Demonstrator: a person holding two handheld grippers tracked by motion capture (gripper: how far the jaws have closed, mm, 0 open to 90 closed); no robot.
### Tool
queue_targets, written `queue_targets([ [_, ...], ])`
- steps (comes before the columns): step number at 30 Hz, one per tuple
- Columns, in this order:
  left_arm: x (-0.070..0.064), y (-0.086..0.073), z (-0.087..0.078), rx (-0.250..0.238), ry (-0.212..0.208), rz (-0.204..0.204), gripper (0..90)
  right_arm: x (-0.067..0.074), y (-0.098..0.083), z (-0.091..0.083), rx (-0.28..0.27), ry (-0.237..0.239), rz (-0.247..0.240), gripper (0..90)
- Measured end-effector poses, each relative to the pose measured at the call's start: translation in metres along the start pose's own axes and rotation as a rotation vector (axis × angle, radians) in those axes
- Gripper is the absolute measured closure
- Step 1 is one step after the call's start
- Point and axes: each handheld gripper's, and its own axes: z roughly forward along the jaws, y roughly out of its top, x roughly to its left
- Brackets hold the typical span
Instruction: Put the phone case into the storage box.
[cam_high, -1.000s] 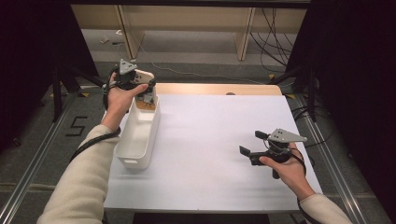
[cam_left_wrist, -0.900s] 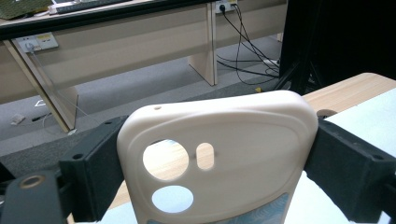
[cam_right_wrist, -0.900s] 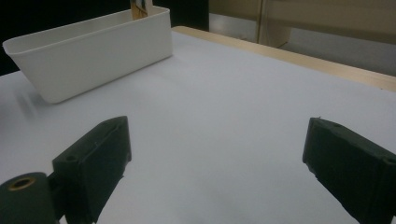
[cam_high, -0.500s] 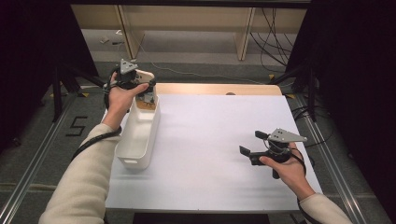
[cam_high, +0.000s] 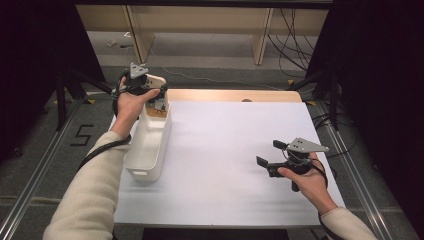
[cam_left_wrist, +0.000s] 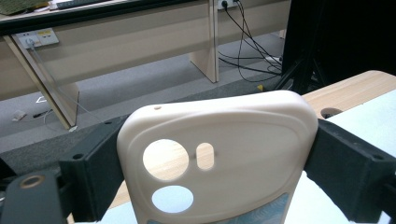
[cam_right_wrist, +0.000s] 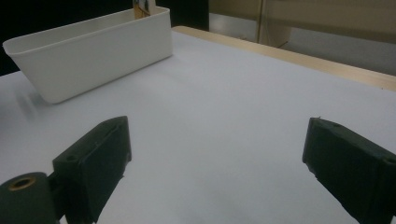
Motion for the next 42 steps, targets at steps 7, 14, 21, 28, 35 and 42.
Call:
queue_targets([
  [7,0.000,-0.002,0.003,0.007,0.003,-0.001,10.8,0.000,0.000,0.000,-0.001,0.001,0.001,8.7],
  [14,0.000,-0.001,0.005,0.013,0.005,0.003,10.8,0.000,0.000,0.000,0.000,0.002,0.001,8.7],
  [21,0.000,-0.002,0.007,0.017,0.008,0.003,10.8,0.000,0.000,0.000,-0.003,0.003,0.001,8.7],
  [28,0.001,-0.004,0.008,0.026,0.008,0.002,10.8,0.000,0.000,0.000,-0.001,0.002,0.001,8.7],
  [35,0.001,-0.005,0.009,0.028,0.009,0.000,10.7,0.000,0.000,0.000,0.001,0.002,0.001,8.8],
  [42,0.002,-0.007,0.011,0.037,0.011,0.000,10.7,0.000,0.000,0.000,0.001,0.002,0.001,8.8],
])
